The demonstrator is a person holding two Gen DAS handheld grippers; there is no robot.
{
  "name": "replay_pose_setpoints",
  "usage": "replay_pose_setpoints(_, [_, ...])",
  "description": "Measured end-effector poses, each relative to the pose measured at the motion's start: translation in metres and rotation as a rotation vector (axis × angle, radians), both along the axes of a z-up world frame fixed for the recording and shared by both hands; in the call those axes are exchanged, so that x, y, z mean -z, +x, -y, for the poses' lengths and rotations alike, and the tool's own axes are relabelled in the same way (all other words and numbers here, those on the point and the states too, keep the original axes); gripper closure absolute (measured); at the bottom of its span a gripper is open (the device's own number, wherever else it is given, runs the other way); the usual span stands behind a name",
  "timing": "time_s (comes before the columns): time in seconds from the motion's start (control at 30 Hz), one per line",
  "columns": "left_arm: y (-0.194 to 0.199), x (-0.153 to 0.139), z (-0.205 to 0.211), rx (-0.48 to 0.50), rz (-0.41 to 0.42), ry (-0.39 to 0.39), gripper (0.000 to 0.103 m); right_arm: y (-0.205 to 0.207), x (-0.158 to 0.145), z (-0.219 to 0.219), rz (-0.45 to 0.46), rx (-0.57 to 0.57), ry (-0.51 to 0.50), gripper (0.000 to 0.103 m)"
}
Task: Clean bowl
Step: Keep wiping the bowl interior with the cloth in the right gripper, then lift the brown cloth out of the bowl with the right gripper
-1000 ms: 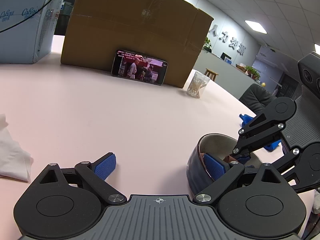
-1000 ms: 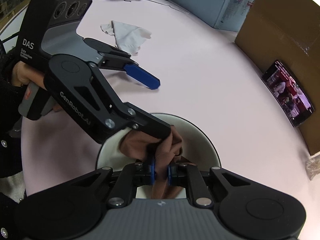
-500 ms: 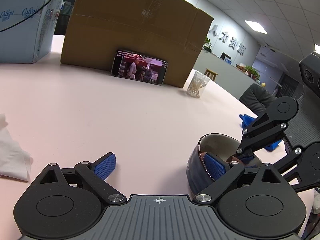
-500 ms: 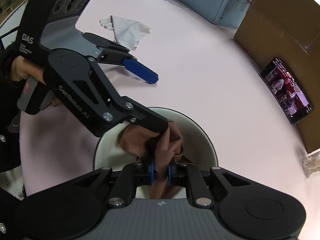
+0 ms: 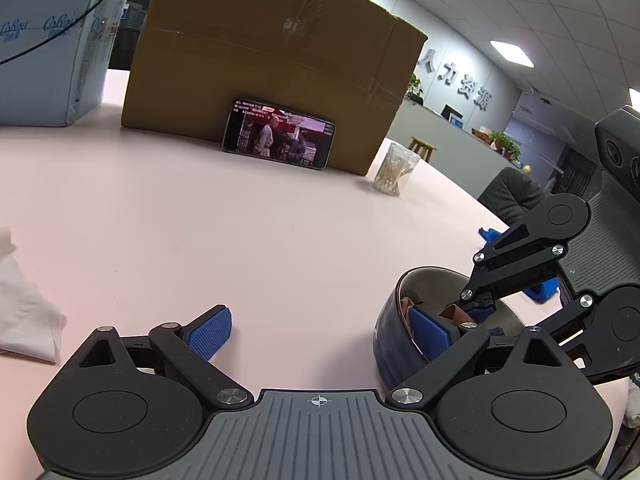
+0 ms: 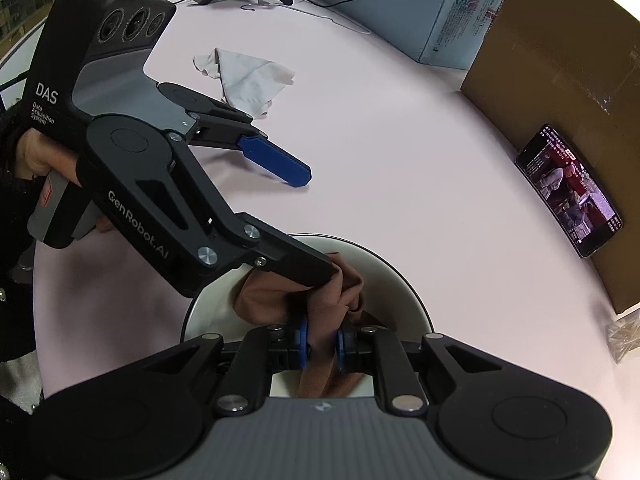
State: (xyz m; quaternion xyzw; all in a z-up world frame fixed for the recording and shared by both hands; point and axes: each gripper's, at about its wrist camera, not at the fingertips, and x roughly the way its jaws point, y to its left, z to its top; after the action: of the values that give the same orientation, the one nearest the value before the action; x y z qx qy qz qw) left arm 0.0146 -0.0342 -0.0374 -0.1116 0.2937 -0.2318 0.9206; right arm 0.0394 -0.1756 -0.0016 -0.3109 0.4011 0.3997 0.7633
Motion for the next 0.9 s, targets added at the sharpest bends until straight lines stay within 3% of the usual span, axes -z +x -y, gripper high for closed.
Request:
replay_pose_setpoints(0.23, [0.000, 0.000, -0.001, 0.000, -0.001, 0.000, 0.006, 0.003, 0.003, 0.010, -0.021, 0.018, 0.076, 0.081])
replay_pose_setpoints(0.37, [0.000, 0.000, -0.001, 0.000, -0.001, 0.000, 0.006, 0.001, 0.004, 0.017, -0.005, 0.021, 0.093, 0.094])
replay_pose_setpoints(0.53, [-0.001, -0.001, -0.001, 0.001, 0.000, -0.001, 0.006, -0.005, -0.003, 0.027, 0.061, 0.039, 0.135, 0.095])
replay_pose_setpoints(0.67, [-0.001, -0.001, -0.001, 0.001, 0.000, -0.001, 0.006, -0.012, -0.015, 0.050, 0.150, 0.094, 0.243, 0.095])
replay_pose_setpoints(0.9, [0.000, -0.001, -0.001, 0.002, 0.000, -0.002, 0.006, -0.050, -0.016, 0.084, 0.396, 0.274, 0.438, 0.095])
